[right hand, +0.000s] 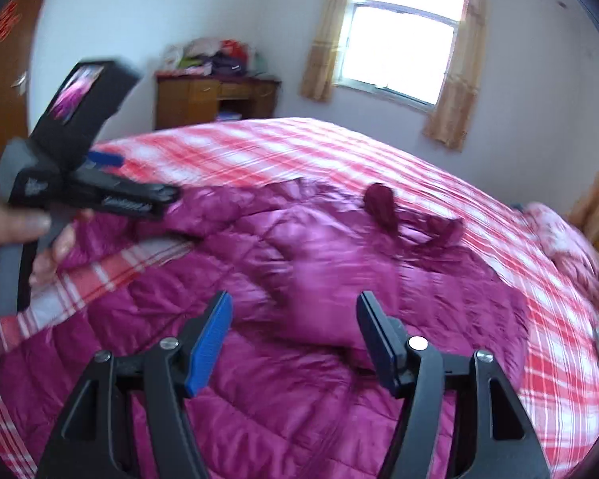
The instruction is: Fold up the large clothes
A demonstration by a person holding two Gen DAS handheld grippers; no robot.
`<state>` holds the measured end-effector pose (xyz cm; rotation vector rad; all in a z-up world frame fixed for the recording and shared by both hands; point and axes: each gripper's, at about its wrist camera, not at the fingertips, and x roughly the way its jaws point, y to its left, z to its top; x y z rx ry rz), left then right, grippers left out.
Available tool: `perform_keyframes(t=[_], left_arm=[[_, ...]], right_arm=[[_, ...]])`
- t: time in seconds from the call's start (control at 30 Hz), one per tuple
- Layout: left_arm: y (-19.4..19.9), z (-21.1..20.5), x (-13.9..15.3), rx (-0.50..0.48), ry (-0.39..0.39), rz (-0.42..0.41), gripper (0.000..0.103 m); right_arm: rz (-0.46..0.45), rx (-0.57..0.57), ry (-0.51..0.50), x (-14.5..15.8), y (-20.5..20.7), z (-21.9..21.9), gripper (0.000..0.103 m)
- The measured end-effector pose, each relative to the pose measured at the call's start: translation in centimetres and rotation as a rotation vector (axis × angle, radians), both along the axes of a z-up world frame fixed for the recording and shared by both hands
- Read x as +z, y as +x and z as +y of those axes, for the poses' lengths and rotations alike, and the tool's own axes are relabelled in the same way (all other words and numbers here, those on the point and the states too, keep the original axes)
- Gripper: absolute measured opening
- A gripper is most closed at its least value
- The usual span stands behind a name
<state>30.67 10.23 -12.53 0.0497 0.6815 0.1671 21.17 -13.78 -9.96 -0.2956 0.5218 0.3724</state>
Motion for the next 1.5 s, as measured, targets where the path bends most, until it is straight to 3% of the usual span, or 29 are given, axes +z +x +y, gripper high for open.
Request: perform_keyframes(t=[0.07, 0.2, 0.37, 0.47, 0.53, 0.57, 0.7, 0.83, 1.03, 1.1, 1.33, 1.5], left_arm=[[-0.1, -1.1, 0.5, -0.015, 0.0, -0.011, 0.102], [-0.4, -5.0, 1.1, -0.091, 0.006, -0.019, 0.102], [0.4, -9.9, 1.2, -0.16, 0.026, -0.027, 0.102], [1.8, -12.2, 0.0, -0.174, 0.057, 0.001, 0.102], [2.7, -13.0, -0.8, -0.16, 0.088, 0.035, 0.102], [2.9, -13.2, -0.7, -0.144, 0.094, 0.039, 0.102], [2.1, -14.3, 2.0, -0.164, 0.068, -0.079, 0.102], [4.0, -16.3, 1.6, -0.217, 0.027, -0.021, 0.102], [7.9, -18.0, -3.9, -0.176, 0.091, 0.114, 0.102], [8.6, -17.4, -5.6, -0.166, 0.075, 0.157, 0.102], [9.2, -16.7, -6.8, -0.186, 0.015, 0.198, 0.102], [9.4, -16.3, -7.2, -0.188, -0.027, 0.217, 0.102]], right_arm=[[0.047, -0.118, -0.019, -0.7, 2.3, -1.3, 0.039], [0.155, -0.228, -0.034, -3.4, 6.0, -2.1, 0.037], [0.233, -0.228, -0.072, -6.3, 6.4, -2.1, 0.037], [0.251, -0.207, -0.044, -5.3, 5.8, -2.8, 0.036], [0.243, -0.227, 0.028, -3.5, 5.5, -5.0, 0.035], [0.23, -0.256, 0.048, -2.8, 5.7, -6.2, 0.035], [0.161, -0.45, 0.12, -0.7, 7.7, -12.6, 0.035], [0.165, -0.55, 0.189, -0.7, 10.6, -16.7, 0.035], [0.224, -0.533, 0.179, -3.0, 13.6, -17.4, 0.035], [0.237, -0.524, 0.174, -3.7, 14.0, -17.5, 0.035], [0.314, -0.519, 0.21, -5.2, 14.5, -18.2, 0.036], [0.318, -0.532, 0.156, -4.9, 14.6, -17.3, 0.036]])
